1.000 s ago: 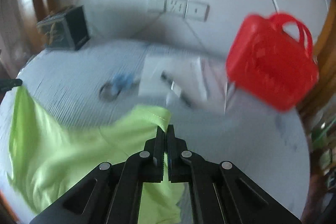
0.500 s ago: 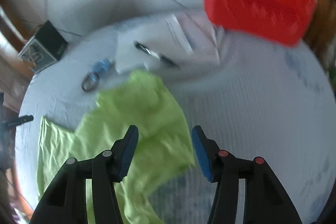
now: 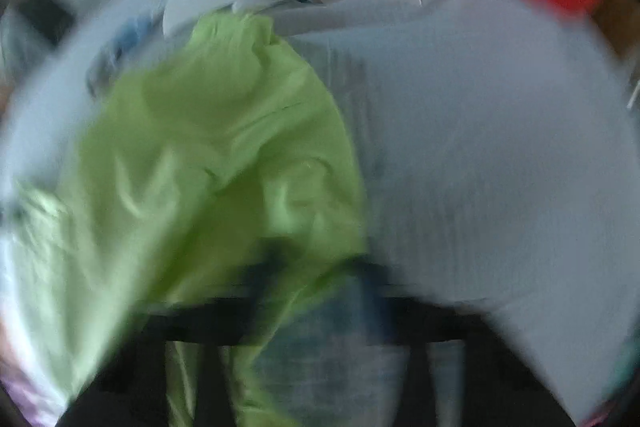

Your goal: Fold clothes

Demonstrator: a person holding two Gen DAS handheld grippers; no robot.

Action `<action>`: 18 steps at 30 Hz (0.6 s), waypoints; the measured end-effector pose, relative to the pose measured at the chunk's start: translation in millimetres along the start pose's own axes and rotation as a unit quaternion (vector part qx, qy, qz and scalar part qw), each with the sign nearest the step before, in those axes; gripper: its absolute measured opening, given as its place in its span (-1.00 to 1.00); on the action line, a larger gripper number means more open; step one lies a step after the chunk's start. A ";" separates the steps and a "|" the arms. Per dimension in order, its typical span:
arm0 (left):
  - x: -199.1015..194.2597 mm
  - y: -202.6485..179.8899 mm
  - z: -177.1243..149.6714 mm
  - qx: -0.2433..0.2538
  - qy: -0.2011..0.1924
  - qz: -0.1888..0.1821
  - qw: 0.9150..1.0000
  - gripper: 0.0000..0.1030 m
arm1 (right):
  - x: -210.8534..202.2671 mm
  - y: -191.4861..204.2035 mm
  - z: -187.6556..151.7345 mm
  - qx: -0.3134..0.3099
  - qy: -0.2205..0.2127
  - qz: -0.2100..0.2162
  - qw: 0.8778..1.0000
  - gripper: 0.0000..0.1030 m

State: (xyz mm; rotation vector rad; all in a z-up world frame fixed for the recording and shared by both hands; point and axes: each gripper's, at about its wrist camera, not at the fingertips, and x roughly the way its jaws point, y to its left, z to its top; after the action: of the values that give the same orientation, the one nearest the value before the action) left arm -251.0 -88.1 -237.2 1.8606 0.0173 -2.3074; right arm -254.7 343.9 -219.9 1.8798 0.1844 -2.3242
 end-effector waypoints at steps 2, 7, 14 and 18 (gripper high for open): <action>-9.5 9.9 -1.1 -0.013 -0.021 0.021 0.999 -0.92 | -9.4 -5.5 -3.8 -0.008 0.001 -0.001 1.000 -0.85; -17.5 47.8 11.8 -0.080 -0.040 0.052 0.995 -0.92 | -31.5 -50.1 -5.5 0.001 -0.003 -0.109 0.994 -0.43; -28.6 69.4 14.9 -0.122 -0.026 -0.047 0.991 -0.91 | -53.4 -66.3 6.0 0.049 -0.035 0.010 0.998 -0.05; -60.6 66.4 -1.1 -0.096 -0.046 -0.089 0.990 -0.90 | -85.9 -49.0 -5.8 0.047 -0.071 0.056 0.995 0.09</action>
State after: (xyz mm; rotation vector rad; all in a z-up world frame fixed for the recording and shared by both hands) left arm -228.1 -145.5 -171.8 1.7193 0.3933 -2.4070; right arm -240.8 396.3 -136.9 1.7071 -0.0458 -2.4177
